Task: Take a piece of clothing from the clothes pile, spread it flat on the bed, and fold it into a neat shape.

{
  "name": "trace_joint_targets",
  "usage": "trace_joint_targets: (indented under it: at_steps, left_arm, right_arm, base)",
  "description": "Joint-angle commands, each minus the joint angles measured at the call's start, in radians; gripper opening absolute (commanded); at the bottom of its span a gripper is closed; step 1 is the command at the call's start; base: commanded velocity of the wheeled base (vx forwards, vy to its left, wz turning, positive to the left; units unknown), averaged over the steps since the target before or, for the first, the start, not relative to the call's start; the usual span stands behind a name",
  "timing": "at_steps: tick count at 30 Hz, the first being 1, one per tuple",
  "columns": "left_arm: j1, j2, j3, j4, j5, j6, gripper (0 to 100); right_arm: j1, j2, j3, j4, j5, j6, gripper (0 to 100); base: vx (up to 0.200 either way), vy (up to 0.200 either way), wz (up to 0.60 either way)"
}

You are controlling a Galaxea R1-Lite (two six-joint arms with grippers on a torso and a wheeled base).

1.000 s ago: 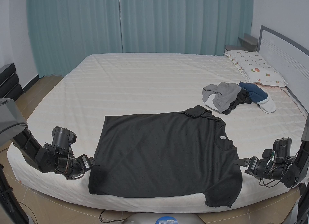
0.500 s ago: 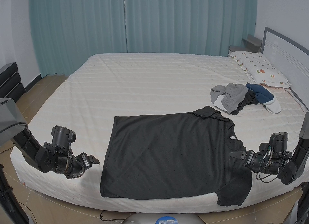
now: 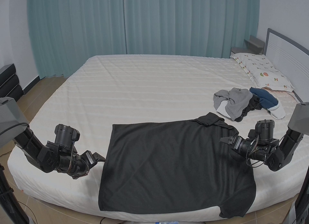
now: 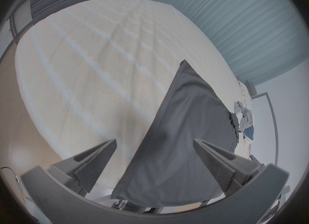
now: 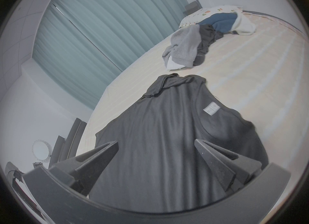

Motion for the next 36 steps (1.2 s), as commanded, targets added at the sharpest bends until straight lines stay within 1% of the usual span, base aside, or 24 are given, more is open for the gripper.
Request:
trace_joint_targets:
  at_steps: [1, 2, 4, 8, 12, 17, 23, 29, 33, 36]
  left_arm:
    - [-0.024, 0.021, -0.019, -0.001, -0.015, -0.043, 100]
    - [-0.022, 0.023, -0.019, -0.001, -0.015, -0.043, 100]
    - [-0.022, 0.043, -0.027, -0.004, -0.015, -0.043, 100]
    - [-0.022, 0.072, -0.039, -0.004, -0.015, -0.044, 100]
    - [-0.022, 0.092, -0.042, -0.004, -0.015, -0.046, 100]
    - [-0.022, 0.098, -0.043, -0.004, -0.014, -0.046, 100]
    - [-0.022, 0.103, -0.042, -0.004, -0.011, -0.046, 100]
    - [-0.022, 0.104, -0.042, -0.004, -0.008, -0.046, 100]
    - [-0.022, 0.106, -0.042, -0.004, -0.008, -0.046, 100]
    - [-0.021, 0.104, -0.042, -0.004, -0.006, -0.046, 100]
  right_arm:
    - [0.052, 0.094, -0.321, 0.245, -0.018, 0.002, 100]
    - [0.054, 0.096, -0.329, 0.251, -0.020, 0.002, 100]
    - [0.066, 0.151, -0.476, 0.377, -0.041, 0.002, 100]
    - [0.074, 0.226, -0.642, 0.515, -0.063, 0.002, 100]
    - [0.075, 0.295, -0.779, 0.625, -0.064, 0.002, 100]
    - [0.074, 0.370, -0.889, 0.690, -0.072, 0.002, 100]
    - [0.075, 0.450, -1.041, 0.743, -0.118, 0.002, 100]
    - [0.069, 0.519, -1.217, 0.832, -0.170, 0.002, 100]
    - [0.066, 0.571, -1.328, 0.874, -0.176, -0.001, 100]
    - [0.060, 0.627, -1.457, 0.938, -0.176, 0.005, 100]
  base:
    - [0.000, 0.000, 0.00]
    - [0.000, 0.000, 0.00]
    - [0.000, 0.000, 0.00]
    - [0.000, 0.000, 0.00]
    - [0.000, 0.000, 0.00]
    - [0.000, 0.000, 0.00]
    - [0.000, 0.000, 0.00]
    - [0.000, 0.000, 0.00]
    - [0.000, 0.000, 0.00]
    - [0.000, 0.000, 0.00]
